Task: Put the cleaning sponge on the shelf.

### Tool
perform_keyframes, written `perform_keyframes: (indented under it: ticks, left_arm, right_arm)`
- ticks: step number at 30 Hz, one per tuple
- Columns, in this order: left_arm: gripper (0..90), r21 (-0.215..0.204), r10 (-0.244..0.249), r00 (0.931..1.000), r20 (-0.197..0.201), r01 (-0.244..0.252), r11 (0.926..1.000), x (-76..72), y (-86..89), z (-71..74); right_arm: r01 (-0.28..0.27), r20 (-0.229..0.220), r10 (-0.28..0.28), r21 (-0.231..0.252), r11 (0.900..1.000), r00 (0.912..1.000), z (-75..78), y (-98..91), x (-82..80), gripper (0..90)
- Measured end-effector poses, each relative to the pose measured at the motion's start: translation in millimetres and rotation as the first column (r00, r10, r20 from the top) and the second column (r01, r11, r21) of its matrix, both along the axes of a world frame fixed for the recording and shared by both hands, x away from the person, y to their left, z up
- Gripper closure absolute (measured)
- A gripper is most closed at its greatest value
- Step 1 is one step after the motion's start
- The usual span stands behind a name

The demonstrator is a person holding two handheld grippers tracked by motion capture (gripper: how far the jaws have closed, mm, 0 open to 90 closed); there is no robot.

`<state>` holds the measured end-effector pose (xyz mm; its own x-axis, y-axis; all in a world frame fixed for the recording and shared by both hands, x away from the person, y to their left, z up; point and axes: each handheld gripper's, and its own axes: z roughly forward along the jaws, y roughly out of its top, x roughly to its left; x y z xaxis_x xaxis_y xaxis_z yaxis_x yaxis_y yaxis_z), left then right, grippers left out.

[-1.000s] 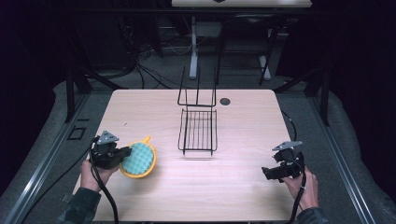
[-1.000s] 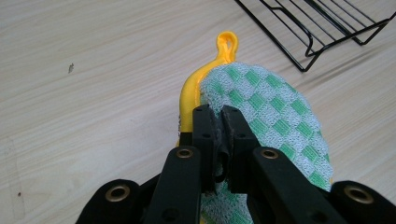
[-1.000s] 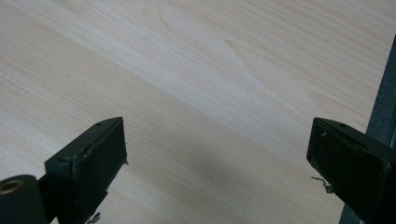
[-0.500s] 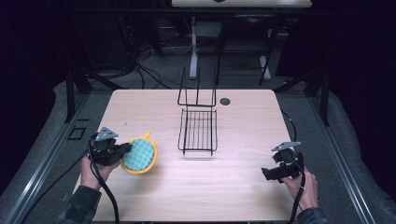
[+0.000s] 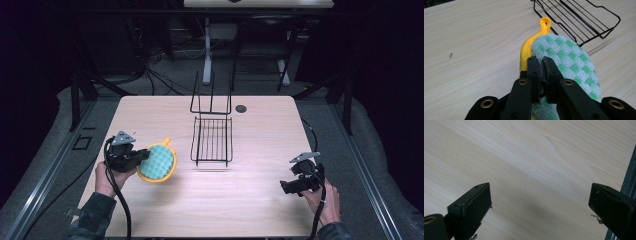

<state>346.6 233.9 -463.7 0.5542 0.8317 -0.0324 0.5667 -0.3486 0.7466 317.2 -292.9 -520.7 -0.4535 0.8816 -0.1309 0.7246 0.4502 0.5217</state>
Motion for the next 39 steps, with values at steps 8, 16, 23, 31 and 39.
perform_keyframes:
  ticks: [8,16,23,31,39]
  left_arm:
    - [85.5,-0.012,-0.015,0.9999,0.002,0.015,0.9998,2.7,-8.6,3.1]
    - [85.5,-0.01,-0.031,0.9995,0.004,0.031,0.9995,4.5,-15.2,3.3]
    - [85.5,-0.02,-0.041,0.9991,0.007,0.041,0.999,6.7,-20.3,5.4]
    - [85.5,-0.023,-0.049,0.9987,0.016,0.049,0.9985,9.5,-25.0,9.0]
    - [85.5,-0.027,-0.057,0.9981,0.021,0.058,0.998,15.9,-32.7,11.6]
  right_arm:
    - [0.004,-0.003,-0.004,0.006,1.0,1.0,0.7,-2.0,0.9,4.2]
    - [0.003,0.009,-0.003,0.004,1.0,1.0,1.7,-1.1,0.1,4.2]
    - [-0.01,-0.001,0.01,-0.003,1.0,1.0,1.2,-0.6,0.0,4.2]
    - [-0.009,-0.004,0.009,-0.01,0.9999,1.0,1.1,0.9,-0.7,4.2]
    - [-0.01,-0.002,0.01,-0.012,0.9999,0.9999,-0.2,0.0,-0.5,4.6]
